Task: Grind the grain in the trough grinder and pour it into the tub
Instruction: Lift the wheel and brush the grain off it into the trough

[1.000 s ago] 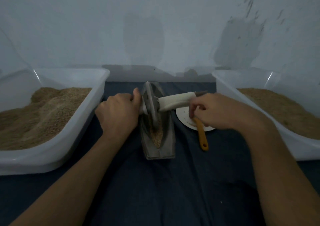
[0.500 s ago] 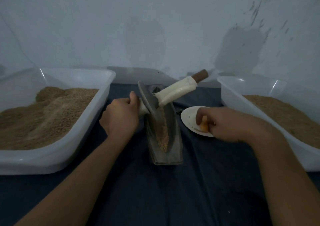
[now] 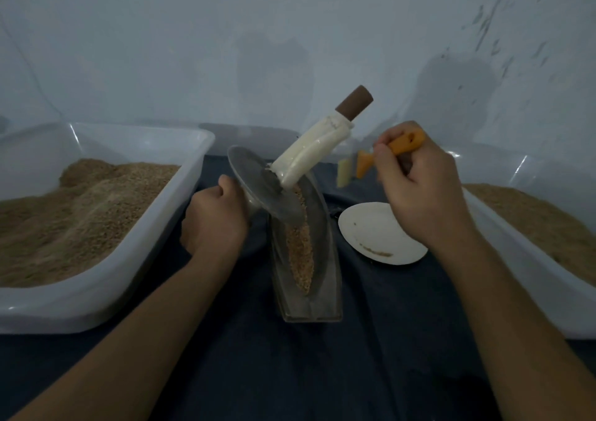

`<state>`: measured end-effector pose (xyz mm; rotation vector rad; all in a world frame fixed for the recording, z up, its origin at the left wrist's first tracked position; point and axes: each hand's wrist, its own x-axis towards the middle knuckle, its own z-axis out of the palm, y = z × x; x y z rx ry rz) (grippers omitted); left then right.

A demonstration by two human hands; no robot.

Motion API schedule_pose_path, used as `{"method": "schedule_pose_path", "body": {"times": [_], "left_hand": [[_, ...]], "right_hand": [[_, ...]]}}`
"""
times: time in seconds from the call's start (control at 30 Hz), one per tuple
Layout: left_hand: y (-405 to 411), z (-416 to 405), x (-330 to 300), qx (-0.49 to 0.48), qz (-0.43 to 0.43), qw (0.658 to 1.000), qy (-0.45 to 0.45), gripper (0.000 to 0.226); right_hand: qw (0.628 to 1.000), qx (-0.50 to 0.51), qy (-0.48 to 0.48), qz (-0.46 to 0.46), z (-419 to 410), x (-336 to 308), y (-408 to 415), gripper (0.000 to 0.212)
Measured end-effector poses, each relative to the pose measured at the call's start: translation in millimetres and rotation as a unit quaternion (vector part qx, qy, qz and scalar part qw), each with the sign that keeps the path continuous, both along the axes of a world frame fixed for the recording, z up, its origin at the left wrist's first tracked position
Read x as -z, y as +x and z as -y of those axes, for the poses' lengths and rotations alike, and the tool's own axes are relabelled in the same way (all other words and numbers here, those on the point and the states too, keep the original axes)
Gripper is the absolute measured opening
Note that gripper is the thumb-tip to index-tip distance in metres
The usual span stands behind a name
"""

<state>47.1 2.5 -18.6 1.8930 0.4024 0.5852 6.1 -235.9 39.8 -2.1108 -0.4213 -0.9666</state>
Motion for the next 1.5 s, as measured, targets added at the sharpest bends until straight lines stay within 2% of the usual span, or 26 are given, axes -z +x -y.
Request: {"method": "schedule_pose_path", "body": {"times": [0.13,0.27,0.47,0.6,0.7,0.8,0.93,1.07,1.2,1.33,1.43,1.5], "left_hand": [[0,-1,-2,0.005,0.0,0.999,-0.045,0.059],[0,-3,-4,0.009,-0.005,0.995,-0.097,0.055],[-4,-2,-8,0.009,-0.008,0.992,-0.123,0.053],[-7,-1,-9,0.02,-0.005,0.993,-0.118,0.054],[-9,-1,-10,0.013,-0.008,0.992,-0.126,0.055],[-8,0,-10,0.006,-0.009,0.99,-0.138,0.054],[-7,-1,-11,-0.004,-0.009,0.988,-0.152,0.05],[-7,-1,-11,-0.001,-0.009,0.988,-0.156,0.051],[-6,-1,-10,0.0,-0.015,0.988,-0.155,0.05],[-3,-2,-8,0.004,-0.019,0.987,-0.161,0.048],[-4,-2,-9,0.005,-0.021,0.987,-0.16,0.047],[-6,-1,-10,0.004,-0.018,0.988,-0.155,0.05]], "right_hand": [[0.996,-0.07,0.058,-0.005,-23,13,14,0.006],[0.99,-0.09,0.085,-0.063,-37,34,30,0.007],[0.985,-0.09,0.068,-0.133,-39,51,41,0.019],[0.977,-0.105,0.123,-0.141,-35,44,36,0.037],[0.974,-0.121,0.149,-0.123,-34,37,29,0.034],[0.979,-0.11,0.159,-0.066,-35,31,24,0.034],[0.992,-0.078,0.097,-0.01,-39,35,31,0.019],[0.998,-0.048,0.016,-0.046,-38,51,41,0.008],[0.992,-0.07,0.025,-0.101,-36,48,40,0.022],[0.984,-0.109,0.091,-0.104,-33,37,32,0.042],[0.985,-0.098,0.124,-0.064,-32,30,30,0.036],[0.99,-0.078,0.109,-0.033,-33,28,33,0.026]]}}
